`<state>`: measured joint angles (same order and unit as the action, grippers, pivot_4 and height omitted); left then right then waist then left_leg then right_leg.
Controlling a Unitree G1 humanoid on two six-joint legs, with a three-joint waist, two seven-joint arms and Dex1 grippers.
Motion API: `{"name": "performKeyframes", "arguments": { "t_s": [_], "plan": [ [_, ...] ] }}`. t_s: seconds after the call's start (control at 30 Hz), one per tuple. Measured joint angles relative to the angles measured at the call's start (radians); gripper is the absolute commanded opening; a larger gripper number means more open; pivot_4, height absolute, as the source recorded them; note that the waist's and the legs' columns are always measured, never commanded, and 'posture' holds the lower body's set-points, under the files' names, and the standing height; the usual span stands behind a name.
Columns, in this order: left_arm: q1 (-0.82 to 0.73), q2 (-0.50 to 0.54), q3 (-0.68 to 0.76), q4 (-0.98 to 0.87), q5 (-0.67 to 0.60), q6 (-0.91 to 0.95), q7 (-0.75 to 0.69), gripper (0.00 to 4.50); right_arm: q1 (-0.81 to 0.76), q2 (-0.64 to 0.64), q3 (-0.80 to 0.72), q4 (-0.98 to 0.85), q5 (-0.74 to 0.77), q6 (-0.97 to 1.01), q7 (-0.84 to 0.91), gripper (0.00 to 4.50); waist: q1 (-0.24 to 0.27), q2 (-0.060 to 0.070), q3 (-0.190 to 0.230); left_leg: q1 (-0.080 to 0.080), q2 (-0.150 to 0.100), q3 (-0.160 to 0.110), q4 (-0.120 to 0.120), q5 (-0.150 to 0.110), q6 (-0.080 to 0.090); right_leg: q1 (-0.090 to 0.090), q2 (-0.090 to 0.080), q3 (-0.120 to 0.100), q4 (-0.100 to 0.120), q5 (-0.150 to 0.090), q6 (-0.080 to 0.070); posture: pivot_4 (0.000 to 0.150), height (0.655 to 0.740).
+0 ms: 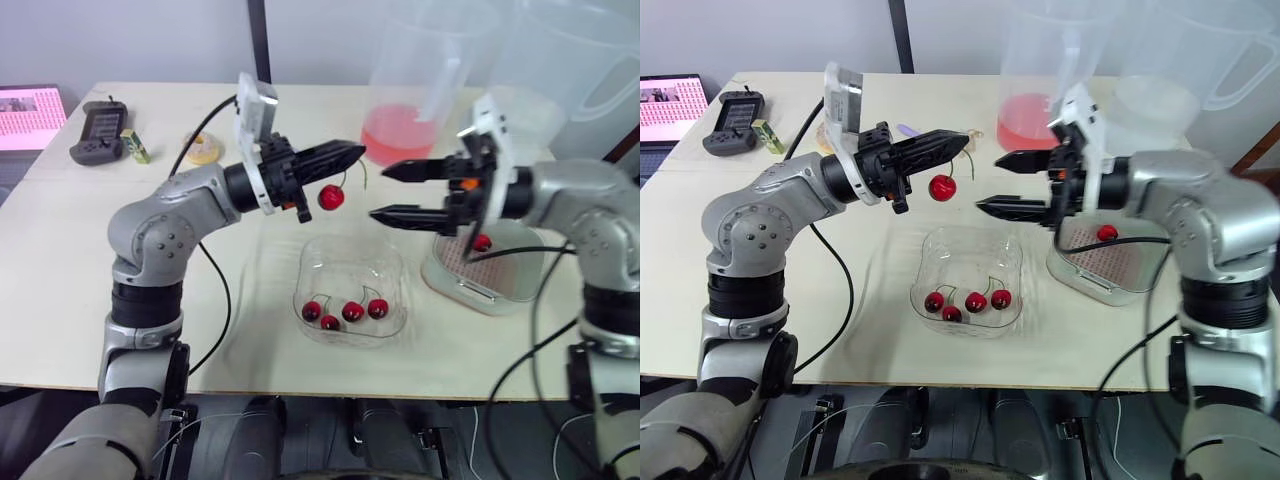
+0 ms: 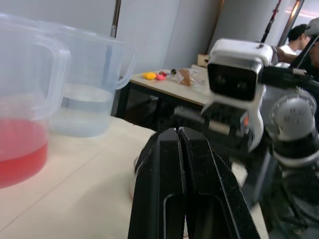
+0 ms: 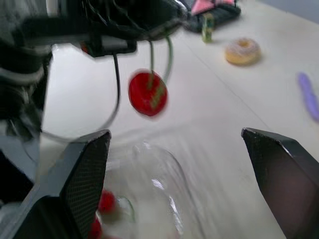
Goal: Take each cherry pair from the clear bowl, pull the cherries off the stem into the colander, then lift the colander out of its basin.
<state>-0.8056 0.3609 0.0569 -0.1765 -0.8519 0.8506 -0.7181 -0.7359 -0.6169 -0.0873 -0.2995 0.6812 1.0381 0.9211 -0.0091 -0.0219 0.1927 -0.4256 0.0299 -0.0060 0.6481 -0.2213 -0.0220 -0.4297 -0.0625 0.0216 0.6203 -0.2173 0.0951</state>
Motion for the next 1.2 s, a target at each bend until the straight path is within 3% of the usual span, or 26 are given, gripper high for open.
{"name": "performKeyframes", "arguments": {
  "t_s": [0.17,0.27,0.37,0.67,0.83,0.87,1.2],
  "plan": [
    [-0.010,-0.001,-0.003,0.000,-0.008,0.015,-0.002,0.00,0.016,0.151,0.005,-0.035,0.043,0.026,-0.152,4.47,-0.004,0.000,0.000,0.000,0.000,0.000,0.000,0.000,0.000,0.000,0.000,0.000,0.001,0.001,0.002,0.150,0.7321],
    [-0.014,-0.001,-0.004,0.000,-0.008,0.017,-0.002,0.00,0.011,0.214,0.005,-0.028,0.057,0.027,-0.217,3.58,-0.005,0.000,0.000,0.001,0.000,0.000,0.000,0.000,0.000,0.000,0.000,0.000,0.001,0.001,0.002,0.150,0.7321],
    [-0.014,0.001,-0.004,0.000,-0.008,0.018,-0.002,0.00,0.009,0.238,0.006,-0.027,0.073,0.027,-0.249,2.18,-0.005,0.000,0.000,0.001,0.000,0.000,0.000,0.000,0.000,0.000,0.000,0.000,0.001,0.001,0.002,0.150,0.7321],
    [-0.014,0.004,-0.004,0.000,-0.008,0.018,-0.002,0.00,0.008,0.235,0.040,-0.027,0.076,0.023,-0.262,2.18,-0.005,0.000,0.000,0.001,0.000,0.000,0.000,0.000,0.000,0.000,0.000,0.000,0.001,0.001,0.002,0.150,0.7321],
    [-0.014,0.004,-0.004,0.000,-0.008,0.018,-0.004,0.00,0.016,0.233,0.041,-0.026,0.076,0.022,-0.269,0.53,-0.005,0.000,0.000,0.001,0.000,0.000,0.000,0.000,0.000,0.000,0.000,0.000,0.001,0.001,0.002,0.150,0.7321],
    [-0.014,0.004,-0.005,0.000,-0.008,0.018,-0.005,0.00,0.016,0.233,0.042,-0.026,0.076,0.021,-0.269,0.41,-0.005,0.000,0.000,0.001,0.000,0.000,0.000,0.000,0.000,0.000,0.000,0.000,0.001,0.001,0.001,0.150,0.7321],
    [-0.014,0.004,-0.008,0.001,-0.007,0.020,-0.007,0.00,0.023,0.177,0.058,-0.036,0.077,0.017,-0.267,0.41,-0.004,0.000,0.000,0.001,0.000,0.000,0.000,0.000,0.000,0.000,0.000,0.000,0.001,0.000,0.000,0.150,0.7321]
  ]
}}
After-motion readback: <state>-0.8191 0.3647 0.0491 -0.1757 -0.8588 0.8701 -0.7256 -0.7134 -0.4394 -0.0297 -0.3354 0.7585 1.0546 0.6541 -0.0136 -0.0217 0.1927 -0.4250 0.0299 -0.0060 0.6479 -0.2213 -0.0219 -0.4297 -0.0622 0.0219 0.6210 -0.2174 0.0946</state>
